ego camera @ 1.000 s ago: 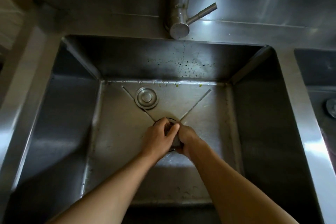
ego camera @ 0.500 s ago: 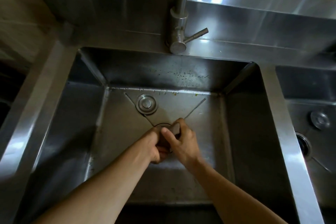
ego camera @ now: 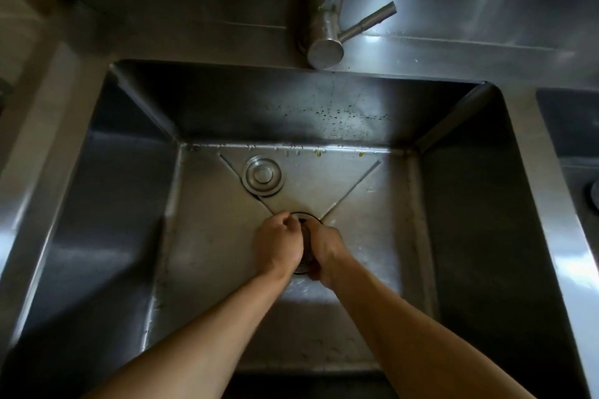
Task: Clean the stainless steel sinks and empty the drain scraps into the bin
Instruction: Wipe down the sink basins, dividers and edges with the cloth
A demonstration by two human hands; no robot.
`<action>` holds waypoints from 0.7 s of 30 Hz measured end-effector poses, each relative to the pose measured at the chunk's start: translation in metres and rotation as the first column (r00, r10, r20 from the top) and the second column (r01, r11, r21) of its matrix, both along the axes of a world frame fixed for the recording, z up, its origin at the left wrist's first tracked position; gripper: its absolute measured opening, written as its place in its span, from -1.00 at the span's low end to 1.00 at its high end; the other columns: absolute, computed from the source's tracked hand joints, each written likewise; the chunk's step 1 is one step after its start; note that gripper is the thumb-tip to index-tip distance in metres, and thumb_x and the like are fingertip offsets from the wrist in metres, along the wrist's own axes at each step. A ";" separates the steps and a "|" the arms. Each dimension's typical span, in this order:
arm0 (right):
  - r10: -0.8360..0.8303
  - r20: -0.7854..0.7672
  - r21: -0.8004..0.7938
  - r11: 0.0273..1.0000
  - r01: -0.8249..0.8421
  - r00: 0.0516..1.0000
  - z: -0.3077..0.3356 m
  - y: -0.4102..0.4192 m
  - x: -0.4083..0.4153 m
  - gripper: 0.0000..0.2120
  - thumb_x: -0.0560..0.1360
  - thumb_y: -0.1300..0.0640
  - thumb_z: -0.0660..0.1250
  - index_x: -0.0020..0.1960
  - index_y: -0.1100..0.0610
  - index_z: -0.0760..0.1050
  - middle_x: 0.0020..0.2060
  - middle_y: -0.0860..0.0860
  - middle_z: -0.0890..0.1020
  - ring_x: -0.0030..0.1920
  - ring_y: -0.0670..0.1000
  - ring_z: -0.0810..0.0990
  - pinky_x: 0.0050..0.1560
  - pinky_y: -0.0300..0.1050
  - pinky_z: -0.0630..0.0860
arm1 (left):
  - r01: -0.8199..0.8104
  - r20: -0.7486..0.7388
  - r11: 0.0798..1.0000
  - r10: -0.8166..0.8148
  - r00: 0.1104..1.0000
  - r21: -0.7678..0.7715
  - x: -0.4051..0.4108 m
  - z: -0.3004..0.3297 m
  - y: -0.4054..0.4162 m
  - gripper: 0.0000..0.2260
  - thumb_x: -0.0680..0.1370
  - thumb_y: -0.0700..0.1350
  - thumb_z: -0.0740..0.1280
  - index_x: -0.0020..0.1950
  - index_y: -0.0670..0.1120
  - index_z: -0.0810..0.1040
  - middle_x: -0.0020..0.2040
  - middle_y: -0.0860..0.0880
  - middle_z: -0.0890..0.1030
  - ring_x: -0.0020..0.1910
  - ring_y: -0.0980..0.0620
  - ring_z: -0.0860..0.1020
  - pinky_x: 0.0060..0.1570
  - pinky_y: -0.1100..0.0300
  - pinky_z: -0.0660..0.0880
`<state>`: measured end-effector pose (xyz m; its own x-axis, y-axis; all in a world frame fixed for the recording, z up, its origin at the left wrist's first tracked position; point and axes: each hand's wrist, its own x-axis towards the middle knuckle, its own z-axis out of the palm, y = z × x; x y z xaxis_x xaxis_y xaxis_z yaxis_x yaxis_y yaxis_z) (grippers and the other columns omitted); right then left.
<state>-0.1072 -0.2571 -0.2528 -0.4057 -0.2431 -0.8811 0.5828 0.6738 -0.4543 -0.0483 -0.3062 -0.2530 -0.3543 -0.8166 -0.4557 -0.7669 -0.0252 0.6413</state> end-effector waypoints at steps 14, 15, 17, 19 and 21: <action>0.118 0.291 0.079 0.986 -0.146 0.949 -0.007 0.002 -0.016 -0.62 0.57 -0.04 0.14 -0.36 0.11 0.31 -0.49 0.02 0.42 -0.49 -0.02 0.35 -0.51 -0.16 0.25 | 0.312 -0.033 0.926 -0.325 0.945 -0.212 -0.002 -0.027 -0.005 -0.61 0.63 -0.07 0.17 -0.42 0.00 0.32 -0.47 0.11 0.36 -0.46 0.17 0.35 -0.40 0.23 0.26; 0.114 0.294 0.092 0.985 -0.147 0.949 -0.010 0.002 -0.016 -0.62 0.57 -0.06 0.13 -0.35 0.11 0.32 -0.45 0.03 0.41 -0.46 -0.02 0.33 -0.50 -0.15 0.24 | 0.327 -0.043 0.922 -0.342 0.939 -0.208 -0.003 -0.027 -0.005 -0.60 0.62 -0.06 0.15 -0.43 0.02 0.30 -0.48 0.11 0.35 -0.46 0.14 0.36 -0.39 0.20 0.28; 0.118 0.303 0.111 0.981 -0.158 0.946 -0.014 0.002 -0.017 -0.61 0.56 -0.09 0.12 -0.35 0.10 0.32 -0.42 0.04 0.41 -0.45 -0.01 0.31 -0.50 -0.14 0.23 | 0.353 -0.054 0.913 -0.371 0.927 -0.207 -0.004 -0.026 -0.007 -0.63 0.59 0.01 0.10 -0.43 0.02 0.31 -0.49 0.11 0.35 -0.46 0.09 0.38 -0.37 0.16 0.33; 0.122 0.304 0.119 0.979 -0.164 0.945 -0.018 0.001 -0.017 -0.60 0.56 -0.12 0.12 -0.35 0.11 0.31 -0.40 0.05 0.41 -0.44 0.00 0.30 -0.50 -0.14 0.22 | 0.375 -0.052 0.899 -0.395 0.917 -0.225 -0.004 -0.026 -0.008 -0.66 0.57 0.01 0.10 -0.40 0.00 0.35 -0.47 0.08 0.38 -0.44 0.05 0.40 -0.37 0.18 0.31; 0.114 0.310 0.131 0.978 -0.161 0.944 -0.021 0.002 -0.015 -0.60 0.54 -0.15 0.12 -0.33 0.11 0.30 -0.37 0.06 0.40 -0.43 0.01 0.30 -0.51 -0.14 0.22 | 0.405 -0.040 0.882 -0.426 0.904 -0.240 -0.005 -0.027 -0.010 -0.67 0.62 -0.05 0.16 -0.36 0.01 0.39 -0.45 0.06 0.40 -0.42 0.05 0.41 -0.37 0.21 0.28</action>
<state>-0.1227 -0.2556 -0.2735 -0.0902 -0.1309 -0.9873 0.5724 0.8044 -0.1590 -0.0529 -0.3159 -0.2797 -0.7138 -0.6608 -0.2321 -0.6153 0.4333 0.6585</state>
